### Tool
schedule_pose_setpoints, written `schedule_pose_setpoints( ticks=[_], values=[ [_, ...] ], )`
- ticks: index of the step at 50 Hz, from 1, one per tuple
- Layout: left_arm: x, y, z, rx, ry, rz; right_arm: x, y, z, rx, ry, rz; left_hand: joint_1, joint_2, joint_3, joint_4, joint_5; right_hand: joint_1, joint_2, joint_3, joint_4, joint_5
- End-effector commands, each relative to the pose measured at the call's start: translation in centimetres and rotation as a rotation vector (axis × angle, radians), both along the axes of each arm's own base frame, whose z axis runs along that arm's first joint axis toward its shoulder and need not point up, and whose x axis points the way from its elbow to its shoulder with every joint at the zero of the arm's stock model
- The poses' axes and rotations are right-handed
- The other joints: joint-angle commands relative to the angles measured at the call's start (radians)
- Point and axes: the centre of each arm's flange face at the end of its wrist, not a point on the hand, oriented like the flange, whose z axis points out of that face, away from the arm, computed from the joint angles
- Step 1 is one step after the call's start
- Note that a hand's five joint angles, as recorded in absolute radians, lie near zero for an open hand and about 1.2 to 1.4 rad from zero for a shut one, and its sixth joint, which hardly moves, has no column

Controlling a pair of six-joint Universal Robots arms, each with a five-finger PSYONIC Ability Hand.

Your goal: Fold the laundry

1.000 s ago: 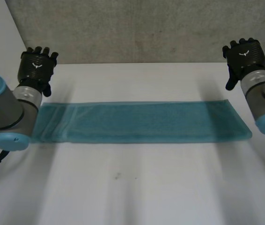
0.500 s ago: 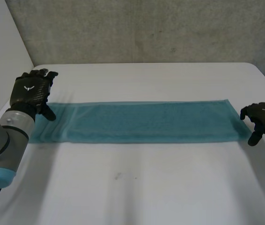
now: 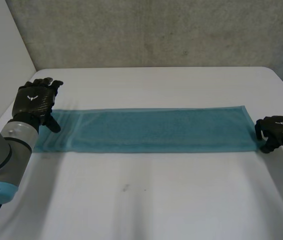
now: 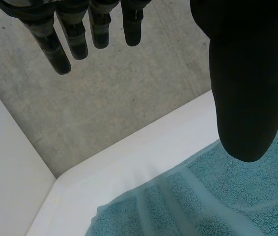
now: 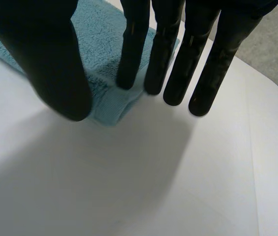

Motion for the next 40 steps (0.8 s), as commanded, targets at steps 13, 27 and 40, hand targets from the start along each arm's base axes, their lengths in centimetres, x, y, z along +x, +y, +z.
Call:
schedule_pose_setpoints(
  ticks=[13,27,40],
  values=[
    [0.1,0.1,-0.1,0.003,-0.002,0.002,-8.4,-3.0,2.4,-0.117,0.096,-0.324,-0.005,0.010,0.007,0.007,-0.029,0.622,0.471,0.482,0.480,0.513],
    [0.0,0.4,0.3,-0.007,0.002,0.001,-13.3,-4.3,5.7,-0.180,0.116,-0.426,-0.005,0.010,0.007,0.007,-0.029,0.622,0.471,0.482,0.480,0.513],
    [0.1,0.4,0.9,-0.022,0.005,0.004,7.6,-1.3,11.8,-0.352,-0.066,0.057,-0.005,0.010,0.007,0.007,-0.029,0.622,0.471,0.482,0.480,0.513]
  ],
)
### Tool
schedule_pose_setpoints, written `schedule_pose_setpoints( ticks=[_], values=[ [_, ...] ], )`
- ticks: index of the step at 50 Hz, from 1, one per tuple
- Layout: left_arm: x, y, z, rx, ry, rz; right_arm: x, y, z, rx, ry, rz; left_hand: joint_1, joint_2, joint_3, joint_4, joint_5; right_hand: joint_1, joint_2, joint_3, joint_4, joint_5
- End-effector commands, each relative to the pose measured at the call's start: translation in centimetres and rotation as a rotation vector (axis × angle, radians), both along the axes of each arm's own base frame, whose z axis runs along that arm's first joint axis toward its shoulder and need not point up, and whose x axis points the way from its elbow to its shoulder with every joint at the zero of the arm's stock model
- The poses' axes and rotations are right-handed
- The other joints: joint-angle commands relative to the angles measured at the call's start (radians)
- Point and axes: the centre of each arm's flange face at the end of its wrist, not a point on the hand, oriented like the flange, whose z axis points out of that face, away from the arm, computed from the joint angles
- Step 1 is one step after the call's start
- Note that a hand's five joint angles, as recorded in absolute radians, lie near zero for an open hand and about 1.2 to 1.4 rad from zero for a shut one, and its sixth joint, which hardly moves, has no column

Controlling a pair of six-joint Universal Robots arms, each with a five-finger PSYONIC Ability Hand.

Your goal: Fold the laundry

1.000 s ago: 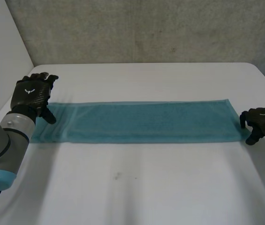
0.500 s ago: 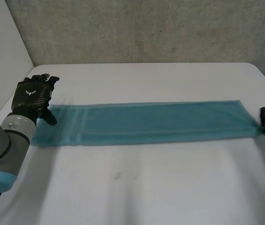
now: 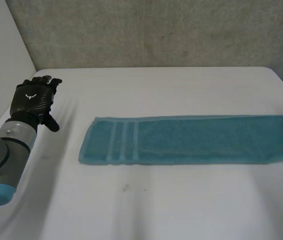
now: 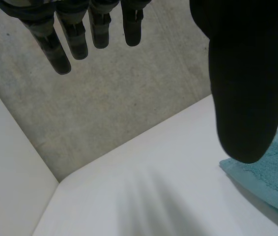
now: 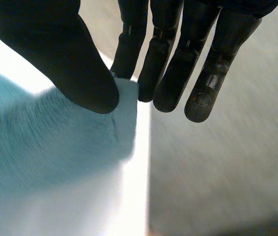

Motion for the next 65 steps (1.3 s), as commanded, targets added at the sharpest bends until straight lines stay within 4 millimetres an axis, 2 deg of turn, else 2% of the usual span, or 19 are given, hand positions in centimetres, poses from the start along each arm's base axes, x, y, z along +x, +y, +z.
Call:
schedule_pose_setpoints(
  ticks=[1,3,6,8,9,11,12,14,17,22,29,34,38,40,44,46,51,57,65],
  values=[
    [0.1,0.0,0.2,-0.006,0.003,0.003,13.8,3.0,3.4,-0.103,-0.065,0.335,-0.005,0.010,0.007,0.007,-0.029,0.437,0.212,0.211,0.204,0.245],
    [0.1,0.0,0.4,-0.012,0.004,0.004,19.7,5.7,5.0,-0.152,-0.083,0.489,-0.005,0.010,0.007,0.007,-0.029,0.437,0.212,0.211,0.204,0.245],
    [0.2,0.0,0.6,-0.017,0.005,0.006,22.4,7.1,5.5,-0.170,-0.092,0.561,-0.005,0.010,0.007,0.007,-0.029,0.437,0.212,0.211,0.204,0.245],
    [0.2,0.0,1.0,-0.027,0.007,0.007,27.2,9.7,4.9,-0.174,-0.102,0.691,-0.005,0.010,0.007,0.007,-0.029,0.437,0.212,0.211,0.204,0.245],
    [0.2,0.0,1.0,-0.028,0.007,0.007,27.3,9.7,4.9,-0.174,-0.102,0.691,-0.005,0.010,0.007,0.007,-0.029,0.437,0.212,0.211,0.204,0.245],
    [0.3,0.1,1.3,-0.037,0.009,0.009,32.4,13.0,4.1,-0.183,-0.119,0.827,-0.005,0.010,0.007,0.007,-0.029,0.437,0.212,0.211,0.204,0.245],
    [0.3,0.1,1.3,-0.037,0.009,0.009,32.5,13.0,4.1,-0.183,-0.119,0.827,-0.005,0.010,0.007,0.007,-0.029,0.437,0.212,0.211,0.204,0.245],
    [0.2,0.1,1.3,-0.038,0.009,0.007,36.6,15.9,3.1,-0.189,-0.132,0.932,-0.005,0.010,0.007,0.007,-0.029,0.437,0.212,0.211,0.204,0.245],
    [0.3,0.2,1.5,-0.043,0.010,0.007,38.3,17.1,2.4,-0.189,-0.139,0.975,-0.005,0.010,0.007,0.007,-0.029,0.437,0.212,0.211,0.204,0.245],
    [0.4,0.1,1.5,-0.043,0.010,0.012,43.9,23.4,-1.6,-0.155,-0.147,1.146,-0.005,0.010,0.007,0.007,-0.029,0.437,0.212,0.211,0.204,0.245],
    [0.4,0.1,1.4,-0.040,0.009,0.014,46.1,27.7,-6.1,-0.075,-0.120,1.236,-0.005,0.010,0.007,0.007,-0.029,0.437,0.212,0.211,0.204,0.245],
    [0.3,0.1,1.3,-0.038,0.009,0.008,46.0,28.4,-8.0,-0.016,-0.083,1.228,-0.005,0.010,0.007,0.007,-0.029,0.437,0.212,0.211,0.204,0.245],
    [0.0,0.3,1.2,-0.033,0.010,-0.003,45.4,27.2,-6.5,-0.039,-0.078,1.125,-0.005,0.010,0.007,0.007,-0.029,-0.725,-0.950,-0.951,-0.958,-0.917],
    [-0.1,0.3,1.2,-0.035,0.010,-0.009,45.2,26.5,-4.7,-0.076,-0.088,1.075,-0.005,0.010,0.007,0.007,-0.029,-0.785,-1.010,-1.011,-1.018,-0.977],
    [-1.1,0.8,1.5,-0.047,0.012,-0.042,43.8,24.9,-1.3,-0.117,-0.102,0.972,-0.005,0.010,0.007,0.007,-0.029,-0.785,-1.010,-1.011,-1.018,-0.977],
    [-2.7,1.5,1.8,-0.061,0.014,-0.095,40.9,21.9,0.8,-0.100,-0.088,0.860,-0.005,0.010,0.007,0.007,-0.029,-0.785,-1.010,-1.011,-1.018,-0.977],
    [-4.7,2.3,1.8,-0.065,0.015,-0.156,36.1,19.6,2.0,-0.027,-0.051,0.758,-0.005,0.010,0.007,0.007,-0.029,-0.785,-1.010,-1.011,-1.018,-0.977],
    [-6.7,3.1,0.8,-0.041,0.010,-0.210,29.6,17.7,0.9,0.104,-0.059,0.614,-0.004,0.011,0.008,0.008,-0.028,-0.785,-1.010,-1.011,-1.018,-0.977],
    [-9.1,4.1,-1.3,0.006,-0.004,-0.279,24.0,17.0,-2.5,0.278,-0.166,0.579,-0.001,0.014,0.011,0.011,-0.025,-0.634,-0.859,-0.860,-0.867,-0.826]
  ],
)
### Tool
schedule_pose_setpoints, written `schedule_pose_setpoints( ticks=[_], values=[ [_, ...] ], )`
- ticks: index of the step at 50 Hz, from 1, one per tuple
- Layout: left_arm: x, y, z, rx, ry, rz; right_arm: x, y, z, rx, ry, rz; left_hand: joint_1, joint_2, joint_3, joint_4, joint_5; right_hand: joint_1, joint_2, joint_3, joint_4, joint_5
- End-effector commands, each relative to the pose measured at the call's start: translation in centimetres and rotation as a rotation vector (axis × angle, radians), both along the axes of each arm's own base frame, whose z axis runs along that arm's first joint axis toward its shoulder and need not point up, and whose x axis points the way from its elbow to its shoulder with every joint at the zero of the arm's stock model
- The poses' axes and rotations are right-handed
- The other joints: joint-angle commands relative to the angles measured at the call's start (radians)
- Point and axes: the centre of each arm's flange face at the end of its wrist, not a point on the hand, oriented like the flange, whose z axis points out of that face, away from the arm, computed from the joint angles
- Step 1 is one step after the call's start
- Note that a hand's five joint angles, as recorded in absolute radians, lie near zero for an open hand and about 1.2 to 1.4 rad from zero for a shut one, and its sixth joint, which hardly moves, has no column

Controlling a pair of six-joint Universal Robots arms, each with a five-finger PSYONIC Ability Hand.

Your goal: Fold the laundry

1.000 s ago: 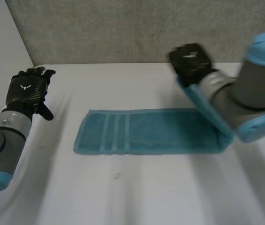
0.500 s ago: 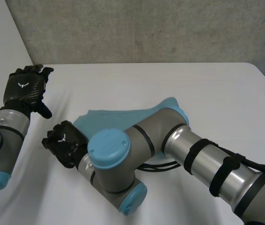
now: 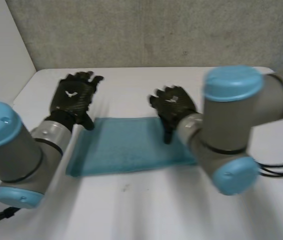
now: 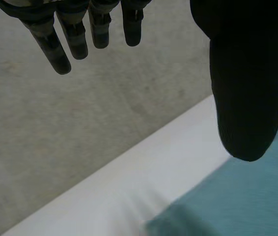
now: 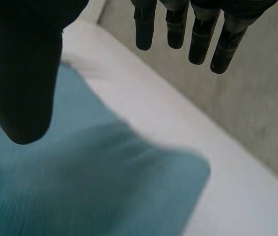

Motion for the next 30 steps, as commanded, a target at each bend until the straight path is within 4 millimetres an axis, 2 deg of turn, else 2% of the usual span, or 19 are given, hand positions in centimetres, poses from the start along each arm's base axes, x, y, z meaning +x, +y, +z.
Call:
schedule_pose_setpoints(
  ticks=[1,5,8,11,15,16,17,19,20,21,22,23,25,27,28,30],
  values=[
    [-1.9,0.9,-1.7,0.036,-0.017,-0.055,-5.2,-0.4,-3.1,0.178,-0.040,-0.032,-0.001,0.014,0.013,0.012,-0.019,0.124,0.106,0.110,0.091,0.079],
    [-2.8,1.5,-1.9,0.040,-0.018,-0.084,-7.3,-0.6,-5.0,0.187,-0.051,-0.065,0.002,0.017,0.016,0.015,-0.016,0.238,0.220,0.224,0.205,0.193],
    [-3.1,1.7,-1.9,0.037,-0.018,-0.092,-8.2,-0.9,-6.2,0.162,-0.062,-0.090,0.002,0.017,0.016,0.015,-0.016,0.367,0.349,0.353,0.334,0.322],
    [-3.2,1.7,-1.7,0.032,-0.014,-0.095,-9.1,-1.4,-7.0,0.143,-0.078,-0.115,0.005,0.020,0.019,0.018,-0.013,0.400,0.381,0.386,0.367,0.355],
    [-3.6,1.8,-1.4,0.023,-0.008,-0.103,-9.6,-1.6,-7.6,0.136,-0.078,-0.127,0.005,0.020,0.019,0.018,-0.013,0.420,0.402,0.407,0.388,0.376],
    [-3.6,1.8,-1.3,0.024,-0.003,-0.101,-9.6,-1.6,-7.9,0.133,-0.070,-0.129,0.008,0.023,0.022,0.021,-0.010,0.496,0.478,0.482,0.463,0.451],
    [-3.6,1.8,-1.3,0.024,-0.003,-0.101,-9.6,-1.6,-7.9,0.133,-0.070,-0.129,0.008,0.023,0.022,0.021,-0.010,0.497,0.478,0.483,0.464,0.452],
    [-3.5,1.7,-1.2,0.029,0.008,-0.078,-9.8,-1.9,-8.1,0.121,-0.072,-0.138,0.008,0.023,0.022,0.021,-0.010,0.783,0.764,0.769,0.750,0.738],
    [-3.5,1.7,-1.2,0.029,0.008,-0.078,-9.8,-1.9,-8.1,0.121,-0.072,-0.138,0.008,0.023,0.022,0.021,-0.010,0.785,0.766,0.771,0.752,0.740],
    [-3.4,1.7,-1.1,0.031,0.014,-0.068,-10.1,-2.3,-8.2,0.108,-0.072,-0.153,0.005,0.020,0.019,0.018,-0.013,1.081,1.063,1.067,1.048,1.036],
    [-3.4,1.7,-1.1,0.031,0.014,-0.068,-10.1,-2.3,-8.2,0.107,-0.072,-0.153,0.005,0.020,0.019,0.018,-0.013,1.084,1.066,1.070,1.051,1.039],
    [-3.3,1.7,-1.0,0.034,0.020,-0.060,-10.4,-2.8,-8.3,0.097,-0.076,-0.172,0.005,0.020,0.019,0.018,-0.013,1.193,1.175,1.180,1.161,1.149],
    [-3.2,1.7,-1.0,0.035,0.023,-0.055,-11.0,-3.3,-8.2,0.077,-0.081,-0.198,0.005,0.020,0.019,0.018,-0.013,1.195,1.176,1.181,1.162,1.150],
    [-3.0,1.8,-0.9,0.040,0.023,-0.051,-11.5,-4.3,-6.8,0.012,-0.098,-0.233,0.005,0.020,0.019,0.018,-0.013,1.195,1.176,1.181,1.162,1.150],
    [-3.0,1.8,-0.9,0.040,0.023,-0.051,-11.5,-4.3,-6.8,0.012,-0.098,-0.233,0.005,0.020,0.019,0.018,-0.013,1.195,1.176,1.181,1.162,1.150],
    [-2.8,1.8,-0.6,0.039,0.024,-0.046,-11.5,-5.2,-5.1,-0.051,-0.099,-0.241,0.005,0.020,0.019,0.018,-0.013,1.195,1.176,1.181,1.162,1.150]
  ],
)
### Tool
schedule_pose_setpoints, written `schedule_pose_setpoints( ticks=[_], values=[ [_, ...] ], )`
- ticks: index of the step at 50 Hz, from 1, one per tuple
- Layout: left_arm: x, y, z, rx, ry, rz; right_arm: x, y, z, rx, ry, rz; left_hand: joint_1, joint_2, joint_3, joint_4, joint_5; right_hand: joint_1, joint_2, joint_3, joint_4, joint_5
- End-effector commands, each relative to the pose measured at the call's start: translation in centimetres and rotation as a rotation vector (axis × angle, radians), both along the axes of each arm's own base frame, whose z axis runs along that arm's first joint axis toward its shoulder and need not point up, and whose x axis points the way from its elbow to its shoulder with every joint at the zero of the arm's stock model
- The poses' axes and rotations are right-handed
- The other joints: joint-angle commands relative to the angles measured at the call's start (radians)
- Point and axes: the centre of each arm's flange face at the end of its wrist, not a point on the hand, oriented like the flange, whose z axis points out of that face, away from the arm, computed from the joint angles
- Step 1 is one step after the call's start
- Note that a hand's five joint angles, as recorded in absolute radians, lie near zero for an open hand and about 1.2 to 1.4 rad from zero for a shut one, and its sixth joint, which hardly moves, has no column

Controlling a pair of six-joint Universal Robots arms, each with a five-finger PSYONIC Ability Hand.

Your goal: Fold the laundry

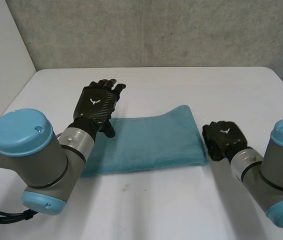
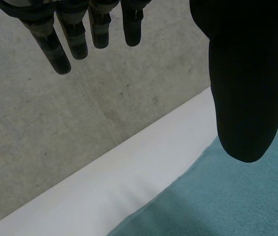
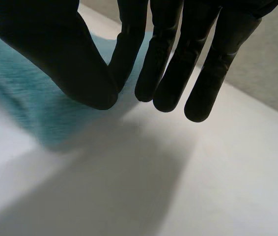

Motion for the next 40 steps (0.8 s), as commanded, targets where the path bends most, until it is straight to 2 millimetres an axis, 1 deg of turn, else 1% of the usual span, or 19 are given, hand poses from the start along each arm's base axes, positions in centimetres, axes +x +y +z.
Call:
schedule_pose_setpoints(
  ticks=[1,2,3,5,6,8,9,10,11,13,14,16,21,28,33,36,38,39,40],
  values=[
    [0.6,0.1,0.7,0.002,0.008,0.020,-0.8,-2.1,2.9,-0.127,-0.004,-0.061,0.002,0.017,0.016,0.015,-0.016,0.402,0.213,0.215,0.208,0.235],
    [0.7,0.0,1.0,-0.002,0.012,0.024,-0.6,-2.6,3.7,-0.157,0.006,-0.057,0.002,0.017,0.016,0.015,-0.016,0.402,0.213,0.215,0.208,0.235],
    [0.7,0.0,1.0,-0.002,0.012,0.025,-0.6,-2.6,3.7,-0.158,0.006,-0.057,0.002,0.017,0.016,0.015,-0.016,0.402,0.213,0.215,0.208,0.235],
    [0.9,0.0,1.1,0.001,0.012,0.029,0.5,-2.6,5.0,-0.184,0.012,-0.025,0.002,0.017,0.016,0.015,-0.016,0.402,0.213,0.215,0.208,0.235],
    [0.9,0.0,1.1,0.001,0.012,0.029,0.6,-2.6,5.0,-0.184,0.012,-0.025,0.002,0.017,0.016,0.015,-0.016,0.402,0.213,0.215,0.208,0.235],
    [1.2,0.0,1.1,0.006,0.011,0.035,2.8,-1.3,5.8,-0.154,-0.002,0.043,0.002,0.017,0.016,0.015,-0.016,0.345,0.156,0.157,0.151,0.178],
    [1.4,-0.2,1.0,0.012,0.009,0.043,2.8,-1.3,5.9,-0.154,-0.002,0.044,0.002,0.017,0.016,0.015,-0.016,0.344,0.156,0.157,0.150,0.177],
    [1.6,-0.2,1.1,0.012,0.009,0.049,3.4,-0.7,5.6,-0.115,-0.006,0.060,0.002,0.017,0.016,0.015,-0.016,0.083,-0.106,-0.105,-0.111,-0.085],
    [1.6,-0.2,1.1,0.012,0.009,0.049,3.4,-0.7,5.6,-0.115,-0.006,0.060,0.002,0.017,0.016,0.015,-0.016,0.080,-0.108,-0.107,-0.114,-0.087],
    [2.0,-0.2,1.2,0.012,0.011,0.057,3.3,0.3,4.2,-0.004,-0.047,0.054,0.002,0.017,0.016,0.015,-0.016,-0.101,-0.290,-0.288,-0.295,-0.268],
    [2.0,-0.2,1.2,0.012,0.011,0.057,3.3,0.3,4.2,-0.004,-0.048,0.054,0.002,0.017,0.016,0.015,-0.016,-0.102,-0.290,-0.289,-0.296,-0.269],
    [2.0,-0.2,1.1,0.015,0.009,0.058,2.7,1.2,2.8,0.069,-0.069,0.041,0.002,0.017,0.016,0.015,-0.016,-0.257,-0.446,-0.444,-0.451,-0.424],
    [2.1,0.0,0.9,0.021,0.007,0.057,2.4,2.3,1.5,0.108,-0.054,0.046,-0.001,0.014,0.013,0.012,-0.019,-0.322,-0.510,-0.509,-0.516,-0.489],
    [2.1,0.0,0.7,0.028,0.003,0.059,1.9,2.6,0.5,0.107,-0.050,0.043,-0.005,0.010,0.009,0.008,-0.022,-0.345,-0.534,-0.533,-0.540,-0.513],
    [2.2,0.0,0.7,0.028,0.005,0.060,1.9,2.2,0.2,0.078,-0.062,0.039,-0.005,0.010,0.009,0.008,-0.022,-0.328,-0.517,-0.515,-0.522,-0.495],
    [2.2,0.0,0.7,0.028,0.005,0.060,2.0,2.0,-0.6,0.080,-0.059,0.037,-0.005,0.010,0.009,0.008,-0.022,-0.293,-0.481,-0.480,-0.487,-0.460],
    [2.2,0.0,0.7,0.028,0.005,0.060,2.0,1.9,-1.1,0.084,-0.057,0.037,-0.005,0.010,0.009,0.008,-0.022,-0.257,-0.446,-0.445,-0.452,-0.425],
    [2.2,0.0,0.7,0.030,0.004,0.060,2.0,1.8,-1.5,0.088,-0.055,0.034,-0.005,0.010,0.009,0.008,-0.022,-0.202,-0.391,-0.390,-0.396,-0.370],
    [2.2,0.0,0.7,0.030,0.004,0.060,2.0,1.7,-1.7,0.086,-0.053,0.033,-0.005,0.010,0.009,0.008,-0.022,-0.085,-0.274,-0.273,-0.280,-0.253]
  ],
)
